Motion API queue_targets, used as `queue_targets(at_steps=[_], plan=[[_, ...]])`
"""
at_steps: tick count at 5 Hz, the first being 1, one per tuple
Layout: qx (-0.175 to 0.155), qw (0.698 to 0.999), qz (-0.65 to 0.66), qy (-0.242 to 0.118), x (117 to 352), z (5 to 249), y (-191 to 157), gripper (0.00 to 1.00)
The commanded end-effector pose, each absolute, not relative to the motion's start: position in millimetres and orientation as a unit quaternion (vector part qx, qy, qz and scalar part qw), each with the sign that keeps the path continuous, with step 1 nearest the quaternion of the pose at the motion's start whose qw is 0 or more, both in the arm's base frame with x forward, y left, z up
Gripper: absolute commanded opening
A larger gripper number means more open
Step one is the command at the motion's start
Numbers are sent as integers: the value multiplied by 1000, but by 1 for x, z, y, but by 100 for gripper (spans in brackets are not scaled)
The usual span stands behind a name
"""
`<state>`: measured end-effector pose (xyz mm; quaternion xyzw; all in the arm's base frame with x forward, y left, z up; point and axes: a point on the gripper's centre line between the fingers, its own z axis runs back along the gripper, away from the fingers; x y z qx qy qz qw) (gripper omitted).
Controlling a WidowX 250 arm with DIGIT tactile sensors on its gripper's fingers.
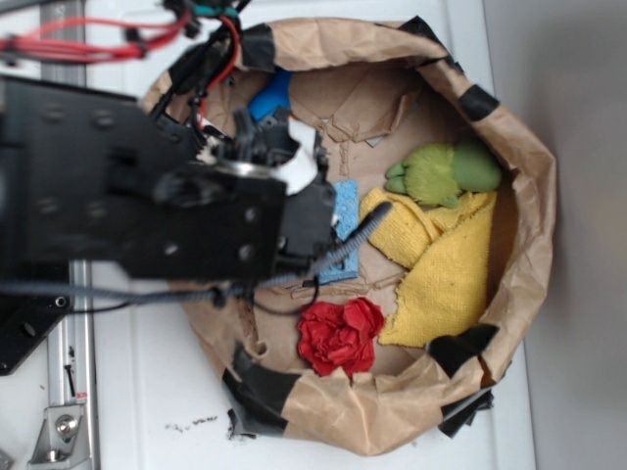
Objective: Grab the blue bottle.
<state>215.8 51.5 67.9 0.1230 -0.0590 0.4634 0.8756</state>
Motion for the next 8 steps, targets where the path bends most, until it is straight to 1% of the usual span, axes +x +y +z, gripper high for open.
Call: queue_targets(at_steps=[1,4,5,6,7,8], plan=[[27,857,512,-50,212,56,106,100],[27,857,512,-50,212,56,106,100],[-21,859,502,-97,231,102,90,100],[-35,850,513,-113,246,111,87,100],[-38,852,505,-129,255,109,74,100],[-29,847,516,-129,255,73,69,100]])
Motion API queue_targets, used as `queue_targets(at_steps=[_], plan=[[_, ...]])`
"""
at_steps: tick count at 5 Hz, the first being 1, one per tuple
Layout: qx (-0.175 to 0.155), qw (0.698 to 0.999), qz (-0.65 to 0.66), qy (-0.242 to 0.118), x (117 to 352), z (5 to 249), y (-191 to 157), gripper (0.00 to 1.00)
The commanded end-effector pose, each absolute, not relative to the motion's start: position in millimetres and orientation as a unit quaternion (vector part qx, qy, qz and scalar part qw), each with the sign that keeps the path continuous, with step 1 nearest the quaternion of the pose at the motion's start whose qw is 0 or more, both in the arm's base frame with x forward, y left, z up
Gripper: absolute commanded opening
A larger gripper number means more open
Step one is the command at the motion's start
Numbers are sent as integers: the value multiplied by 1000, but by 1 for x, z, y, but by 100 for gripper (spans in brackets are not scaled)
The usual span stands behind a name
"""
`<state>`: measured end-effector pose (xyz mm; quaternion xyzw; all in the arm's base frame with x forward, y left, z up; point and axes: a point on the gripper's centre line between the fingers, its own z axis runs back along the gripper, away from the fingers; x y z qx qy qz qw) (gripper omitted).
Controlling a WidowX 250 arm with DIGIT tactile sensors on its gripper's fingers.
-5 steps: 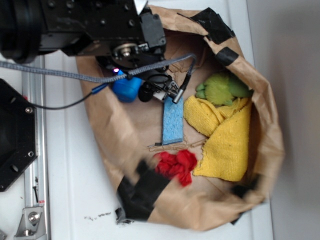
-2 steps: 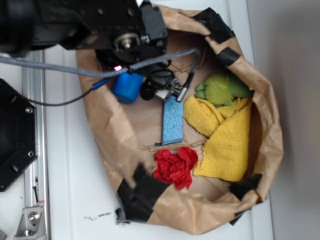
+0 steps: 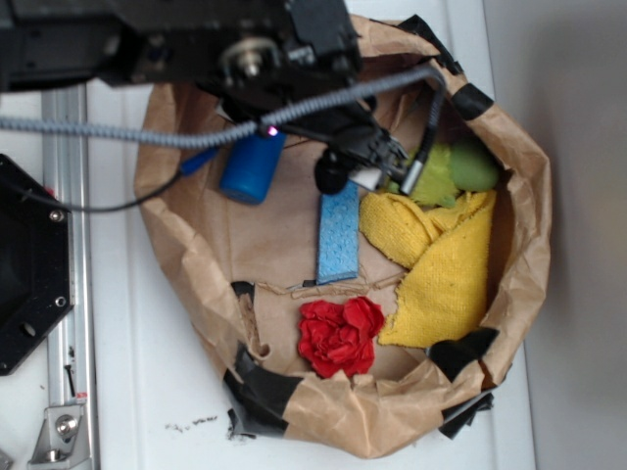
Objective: Grab the blue bottle.
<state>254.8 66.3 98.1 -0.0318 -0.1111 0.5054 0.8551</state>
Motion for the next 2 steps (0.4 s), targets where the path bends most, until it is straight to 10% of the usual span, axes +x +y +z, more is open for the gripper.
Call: queue_targets(at_steps=[1,2], plan=[[-6,854,506,-119,247,44,64,100],[-8,855,504,-120,234,46,71,100]])
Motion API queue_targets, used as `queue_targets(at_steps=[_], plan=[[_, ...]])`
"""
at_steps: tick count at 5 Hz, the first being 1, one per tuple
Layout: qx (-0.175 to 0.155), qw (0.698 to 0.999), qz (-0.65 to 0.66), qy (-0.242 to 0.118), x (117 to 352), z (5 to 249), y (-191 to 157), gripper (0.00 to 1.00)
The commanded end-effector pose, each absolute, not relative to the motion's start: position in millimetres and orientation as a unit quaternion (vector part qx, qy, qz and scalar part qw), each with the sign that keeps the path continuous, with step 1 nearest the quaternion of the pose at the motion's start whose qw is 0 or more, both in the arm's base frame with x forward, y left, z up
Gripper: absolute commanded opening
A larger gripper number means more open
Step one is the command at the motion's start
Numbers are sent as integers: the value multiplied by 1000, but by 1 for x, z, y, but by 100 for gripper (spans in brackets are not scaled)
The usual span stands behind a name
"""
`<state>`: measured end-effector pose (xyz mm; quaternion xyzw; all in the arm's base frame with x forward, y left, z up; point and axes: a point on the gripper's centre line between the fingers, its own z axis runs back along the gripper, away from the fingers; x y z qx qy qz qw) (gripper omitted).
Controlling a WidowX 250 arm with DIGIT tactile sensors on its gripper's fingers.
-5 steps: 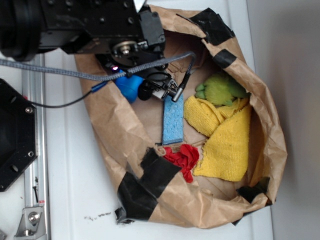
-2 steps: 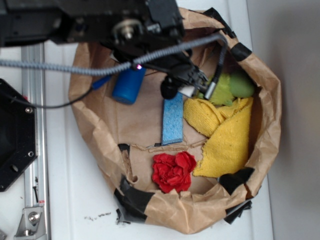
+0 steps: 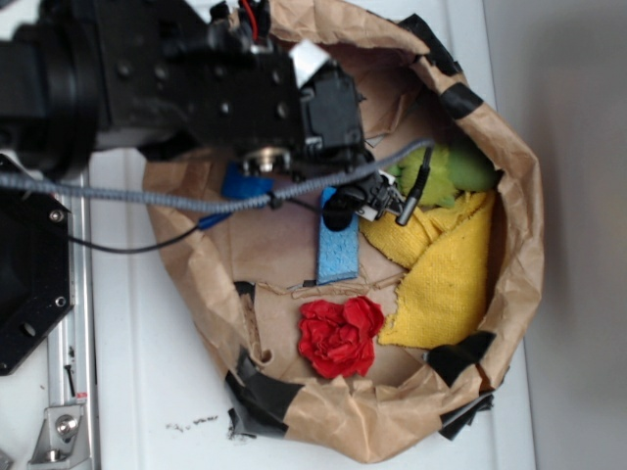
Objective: Grab the blue bottle.
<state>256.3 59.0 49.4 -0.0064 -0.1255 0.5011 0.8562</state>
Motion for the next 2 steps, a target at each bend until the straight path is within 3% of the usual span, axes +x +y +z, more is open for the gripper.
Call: queue_targets(at_steps=[1,2], plan=[[4,859,498,-117,214,60,94,100],[12,848,522,-95,199,60,110,100]])
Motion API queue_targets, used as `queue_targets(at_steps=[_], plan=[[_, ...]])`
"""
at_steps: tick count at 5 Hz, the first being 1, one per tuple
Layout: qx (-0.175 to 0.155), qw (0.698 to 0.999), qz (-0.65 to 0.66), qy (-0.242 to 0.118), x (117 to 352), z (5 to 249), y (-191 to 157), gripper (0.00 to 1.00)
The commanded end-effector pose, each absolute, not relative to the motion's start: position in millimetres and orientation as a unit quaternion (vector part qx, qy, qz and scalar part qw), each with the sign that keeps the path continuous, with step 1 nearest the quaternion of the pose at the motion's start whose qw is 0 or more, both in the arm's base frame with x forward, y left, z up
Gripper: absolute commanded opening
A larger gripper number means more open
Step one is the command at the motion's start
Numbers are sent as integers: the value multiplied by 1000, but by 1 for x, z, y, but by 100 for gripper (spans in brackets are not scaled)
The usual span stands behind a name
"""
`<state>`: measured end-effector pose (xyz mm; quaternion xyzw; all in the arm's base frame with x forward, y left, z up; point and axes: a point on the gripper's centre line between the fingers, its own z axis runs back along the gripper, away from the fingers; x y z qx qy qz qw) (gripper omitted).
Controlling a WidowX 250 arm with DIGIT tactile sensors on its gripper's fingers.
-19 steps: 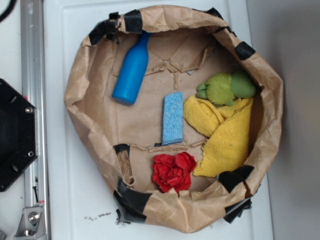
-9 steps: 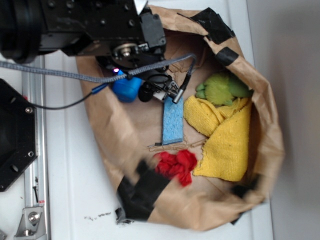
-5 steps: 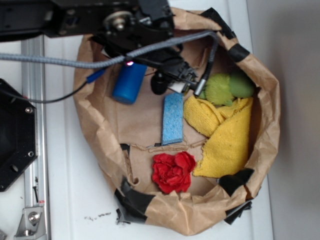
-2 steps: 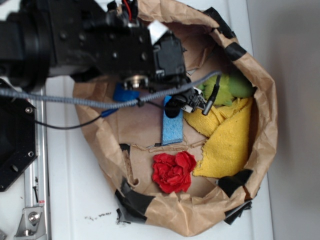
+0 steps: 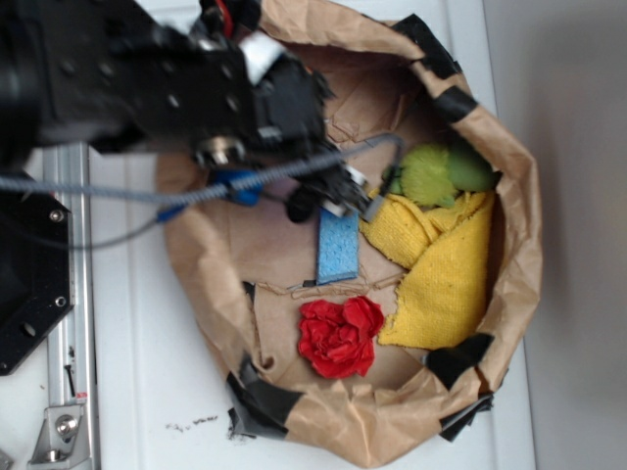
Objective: Grab the blue bottle.
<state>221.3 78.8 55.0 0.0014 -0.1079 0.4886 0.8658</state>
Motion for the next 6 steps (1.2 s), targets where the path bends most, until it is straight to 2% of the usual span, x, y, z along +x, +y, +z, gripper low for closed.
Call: queue_targets(at_steps=[1,3,5,6], plan=[[16,848,525,-69,192,48,110,100],[55,854,515,-54,181,36,112,100],[64,849,521,-51,174,50,116,100],[67,859,507,-21,179,16,114,100]])
